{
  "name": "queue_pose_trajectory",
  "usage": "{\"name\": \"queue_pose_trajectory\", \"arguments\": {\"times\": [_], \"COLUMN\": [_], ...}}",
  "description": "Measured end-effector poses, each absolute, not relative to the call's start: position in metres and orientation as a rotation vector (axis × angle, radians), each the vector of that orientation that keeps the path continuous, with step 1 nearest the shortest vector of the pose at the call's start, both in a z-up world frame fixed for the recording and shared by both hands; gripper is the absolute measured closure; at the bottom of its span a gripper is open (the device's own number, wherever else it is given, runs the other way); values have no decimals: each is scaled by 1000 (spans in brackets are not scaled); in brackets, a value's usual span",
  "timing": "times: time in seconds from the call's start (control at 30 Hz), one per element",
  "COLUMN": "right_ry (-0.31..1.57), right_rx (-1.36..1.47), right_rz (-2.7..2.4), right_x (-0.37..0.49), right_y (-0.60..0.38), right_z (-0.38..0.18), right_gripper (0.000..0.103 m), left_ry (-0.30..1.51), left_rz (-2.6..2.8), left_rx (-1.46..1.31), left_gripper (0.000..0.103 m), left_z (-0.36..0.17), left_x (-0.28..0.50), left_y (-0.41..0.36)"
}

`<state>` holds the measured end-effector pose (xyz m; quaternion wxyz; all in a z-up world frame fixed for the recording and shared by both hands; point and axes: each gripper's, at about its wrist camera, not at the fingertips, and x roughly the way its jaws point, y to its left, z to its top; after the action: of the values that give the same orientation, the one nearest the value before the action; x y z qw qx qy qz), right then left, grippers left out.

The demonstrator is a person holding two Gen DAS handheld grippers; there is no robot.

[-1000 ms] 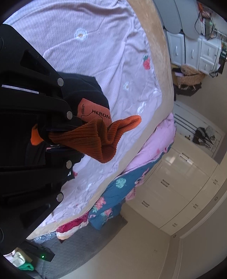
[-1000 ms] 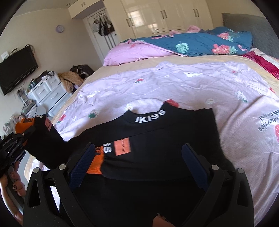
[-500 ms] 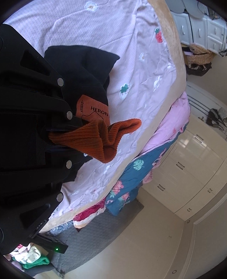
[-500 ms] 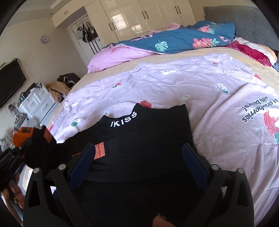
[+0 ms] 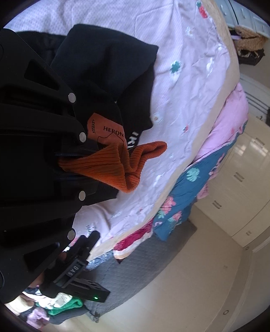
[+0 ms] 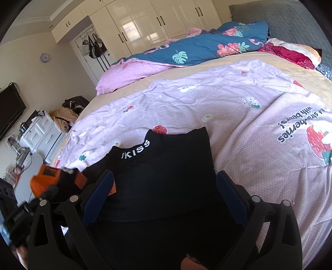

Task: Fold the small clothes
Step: 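Lay the second cuff onto the shirt body and open the left gripper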

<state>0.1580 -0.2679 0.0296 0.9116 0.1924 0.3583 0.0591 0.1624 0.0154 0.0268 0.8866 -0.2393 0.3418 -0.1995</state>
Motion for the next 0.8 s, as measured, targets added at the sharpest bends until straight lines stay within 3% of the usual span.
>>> {"name": "queue_pose_trajectory", "arguments": {"times": [0.4, 0.5, 0.57, 0.8], "right_ry": [774, 787, 800, 887], "right_rx": [432, 442, 448, 470], "right_rz": [82, 76, 72, 110], "right_x": [162, 162, 161, 152], "right_y": [-283, -285, -285, -278], "right_z": [18, 14, 11, -7], "right_gripper": [5, 5, 5, 5], "left_ry": [896, 920, 927, 877], "left_rz": [-485, -512, -537, -519], "left_rx": [-354, -344, -349, -384], "left_gripper": [96, 82, 62, 38], "left_z": [-22, -25, -24, -10], "left_x": [180, 179, 177, 178], "left_y": [-31, -36, -38, -21]}}
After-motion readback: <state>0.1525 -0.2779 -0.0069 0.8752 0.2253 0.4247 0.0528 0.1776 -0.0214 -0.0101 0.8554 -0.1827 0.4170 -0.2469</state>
